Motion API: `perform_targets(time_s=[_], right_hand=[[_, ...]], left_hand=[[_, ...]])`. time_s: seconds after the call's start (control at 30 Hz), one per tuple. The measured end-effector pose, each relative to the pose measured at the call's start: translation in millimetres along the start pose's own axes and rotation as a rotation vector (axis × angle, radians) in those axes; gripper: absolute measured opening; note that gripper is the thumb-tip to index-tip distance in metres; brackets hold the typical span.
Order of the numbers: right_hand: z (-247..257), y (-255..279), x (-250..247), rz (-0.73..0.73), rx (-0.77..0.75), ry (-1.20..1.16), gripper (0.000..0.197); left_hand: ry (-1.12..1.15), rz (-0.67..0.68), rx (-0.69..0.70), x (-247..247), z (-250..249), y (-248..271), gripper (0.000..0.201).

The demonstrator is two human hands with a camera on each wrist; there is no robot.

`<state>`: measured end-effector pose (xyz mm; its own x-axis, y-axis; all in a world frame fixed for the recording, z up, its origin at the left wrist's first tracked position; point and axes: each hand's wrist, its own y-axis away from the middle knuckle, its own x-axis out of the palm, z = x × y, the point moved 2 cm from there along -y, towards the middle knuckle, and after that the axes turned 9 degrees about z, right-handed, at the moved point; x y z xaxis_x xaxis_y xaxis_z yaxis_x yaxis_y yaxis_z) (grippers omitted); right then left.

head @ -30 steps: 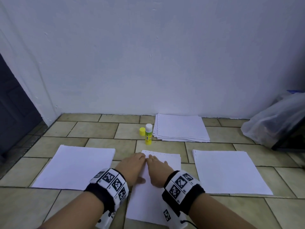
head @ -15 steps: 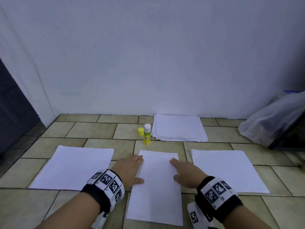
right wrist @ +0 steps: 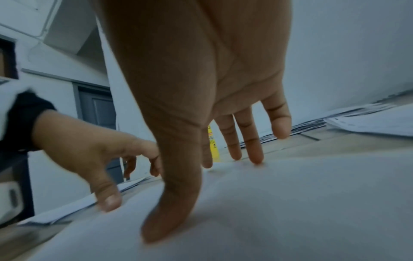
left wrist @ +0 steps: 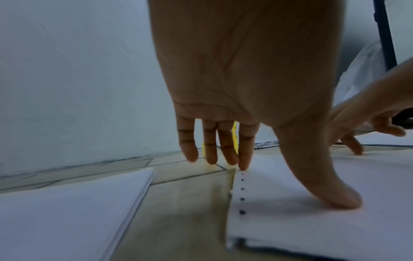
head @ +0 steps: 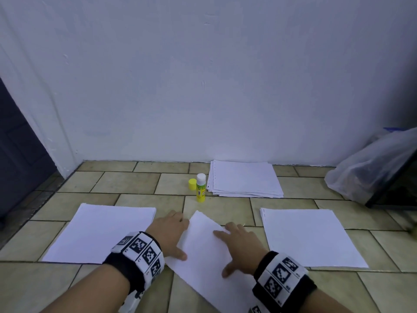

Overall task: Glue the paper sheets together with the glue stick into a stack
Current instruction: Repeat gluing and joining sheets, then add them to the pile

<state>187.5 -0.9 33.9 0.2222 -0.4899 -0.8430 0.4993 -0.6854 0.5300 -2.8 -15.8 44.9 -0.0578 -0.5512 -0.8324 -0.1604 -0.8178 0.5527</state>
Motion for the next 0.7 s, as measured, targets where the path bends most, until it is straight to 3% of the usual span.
perform_targets(time_s=[0.13, 0.23, 0.47, 0.7], right_hand=[[-15.5, -6.3, -3.5, -0.06, 0.052, -0.035, 0.095], [-31.4, -6.8, 0.7, -0.034, 0.095, -0.138, 0.106], [-45.0, -4.2, 5.3, 0.01, 0.184, -0.253, 0.134], [-45.4, -3.6, 0.6, -0.057, 0.155, -0.277, 0.134]], left_hand=[[0.045, -0.004, 0.073, 7.9, 2.7, 1.9, 0.076], [0.031, -0.019, 0.021, 14.5, 5.8, 2.5, 0.09], [0.074, 0.036, -0.071, 18.5, 5.0, -2.0, 0.091], [0.146, 0.041, -0.071, 21.8, 6.6, -5.8, 0.092]])
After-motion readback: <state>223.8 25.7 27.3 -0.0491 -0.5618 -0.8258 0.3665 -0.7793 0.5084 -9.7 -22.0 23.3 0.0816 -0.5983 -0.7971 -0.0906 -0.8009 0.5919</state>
